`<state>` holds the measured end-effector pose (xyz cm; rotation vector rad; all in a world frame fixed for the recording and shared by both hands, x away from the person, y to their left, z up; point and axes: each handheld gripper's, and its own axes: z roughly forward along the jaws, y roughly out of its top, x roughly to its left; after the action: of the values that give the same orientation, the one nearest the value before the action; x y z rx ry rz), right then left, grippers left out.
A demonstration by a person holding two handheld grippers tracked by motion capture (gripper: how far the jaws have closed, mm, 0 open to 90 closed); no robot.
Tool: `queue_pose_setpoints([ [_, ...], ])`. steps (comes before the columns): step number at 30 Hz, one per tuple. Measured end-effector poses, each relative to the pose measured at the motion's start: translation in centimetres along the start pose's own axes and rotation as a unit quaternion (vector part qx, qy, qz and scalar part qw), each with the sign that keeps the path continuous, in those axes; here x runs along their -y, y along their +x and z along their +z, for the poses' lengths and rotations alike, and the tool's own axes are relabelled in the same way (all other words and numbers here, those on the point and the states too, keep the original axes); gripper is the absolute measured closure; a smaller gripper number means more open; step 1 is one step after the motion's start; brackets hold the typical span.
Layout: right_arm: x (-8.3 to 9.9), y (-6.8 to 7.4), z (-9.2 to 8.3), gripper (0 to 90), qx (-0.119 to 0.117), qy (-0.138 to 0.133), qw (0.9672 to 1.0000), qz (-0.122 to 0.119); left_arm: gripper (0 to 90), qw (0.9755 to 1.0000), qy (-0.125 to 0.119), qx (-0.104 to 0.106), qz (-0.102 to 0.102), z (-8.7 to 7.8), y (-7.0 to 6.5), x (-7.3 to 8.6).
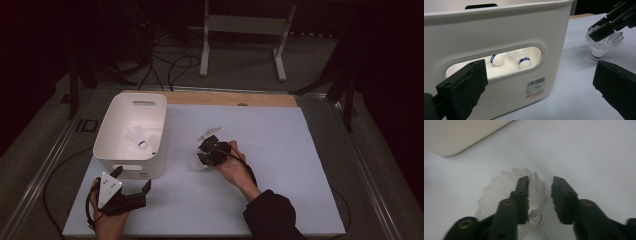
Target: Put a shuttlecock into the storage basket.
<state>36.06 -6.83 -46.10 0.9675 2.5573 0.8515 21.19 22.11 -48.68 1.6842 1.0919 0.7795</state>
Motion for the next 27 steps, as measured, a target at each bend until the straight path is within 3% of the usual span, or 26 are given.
queue_pose_setpoints([
  [8,0.5,-1.0,-0.5,77.5,-0.021,-0.001,0.9997,0.013,0.0,1.0,0.001,0.0,0.0,0.0,0.0,0.0],
  [20,1.2,-1.4,-0.4,65.5,-0.04,0.01,0.9989,0.024,0.0,1.0,0.0,0.0,0.0,0.0,0.0,0.0],
  [27,1.3,-1.6,-0.5,86.5,-0.032,0.006,0.9991,0.029,0.0,1.0,0.0,-0.001,-0.001,0.0,0.0,0.0],
])
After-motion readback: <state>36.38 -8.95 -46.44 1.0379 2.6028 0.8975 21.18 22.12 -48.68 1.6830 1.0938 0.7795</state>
